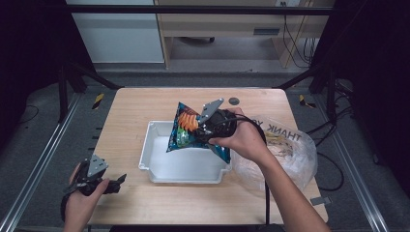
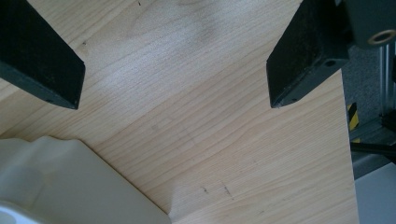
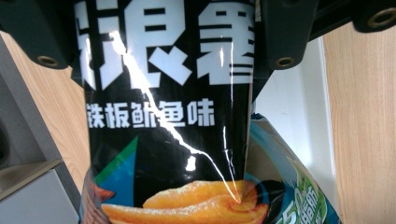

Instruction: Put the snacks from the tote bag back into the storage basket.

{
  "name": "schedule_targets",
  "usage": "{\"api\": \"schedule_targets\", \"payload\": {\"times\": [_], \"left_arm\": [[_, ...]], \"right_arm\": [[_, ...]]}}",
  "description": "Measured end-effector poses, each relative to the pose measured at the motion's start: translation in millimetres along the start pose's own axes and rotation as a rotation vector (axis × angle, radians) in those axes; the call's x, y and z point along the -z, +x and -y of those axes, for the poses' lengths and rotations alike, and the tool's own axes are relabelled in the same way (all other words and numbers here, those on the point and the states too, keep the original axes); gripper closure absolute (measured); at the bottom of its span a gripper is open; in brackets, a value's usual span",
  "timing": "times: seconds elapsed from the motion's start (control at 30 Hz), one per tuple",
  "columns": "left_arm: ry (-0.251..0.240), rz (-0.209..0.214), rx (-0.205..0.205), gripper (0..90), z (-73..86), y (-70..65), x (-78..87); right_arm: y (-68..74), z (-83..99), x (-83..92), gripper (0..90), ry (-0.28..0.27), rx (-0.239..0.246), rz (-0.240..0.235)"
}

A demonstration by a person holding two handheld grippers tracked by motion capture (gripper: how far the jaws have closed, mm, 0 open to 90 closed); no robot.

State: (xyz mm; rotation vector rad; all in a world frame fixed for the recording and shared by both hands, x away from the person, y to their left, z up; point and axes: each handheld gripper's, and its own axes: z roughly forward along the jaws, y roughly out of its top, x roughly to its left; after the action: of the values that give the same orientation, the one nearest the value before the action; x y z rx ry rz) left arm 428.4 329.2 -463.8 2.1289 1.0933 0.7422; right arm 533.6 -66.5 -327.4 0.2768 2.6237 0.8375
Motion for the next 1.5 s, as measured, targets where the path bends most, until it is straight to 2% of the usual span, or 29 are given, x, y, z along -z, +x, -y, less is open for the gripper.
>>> {"api": "schedule_targets", "payload": {"times": [0.43, 0.77, 1.5], "left_arm": [[0.001, 0.000, 0.006, 4.2, 0.0, 2.0, 0.1], [0.002, -0.002, 0.011, 4.1, 0.5, 3.0, 0.4], [0.003, -0.002, 0.014, 4.2, 0.7, 4.1, 0.6]], "right_arm": [[3.5, -6.3, -16.1, 42.7, 0.023, 0.031, -0.015], [6.9, -10.3, -23.9, 42.7, 0.019, 0.034, -0.024], [13.1, -11.6, -43.8, 42.7, 0.047, 0.043, -0.049]]}}
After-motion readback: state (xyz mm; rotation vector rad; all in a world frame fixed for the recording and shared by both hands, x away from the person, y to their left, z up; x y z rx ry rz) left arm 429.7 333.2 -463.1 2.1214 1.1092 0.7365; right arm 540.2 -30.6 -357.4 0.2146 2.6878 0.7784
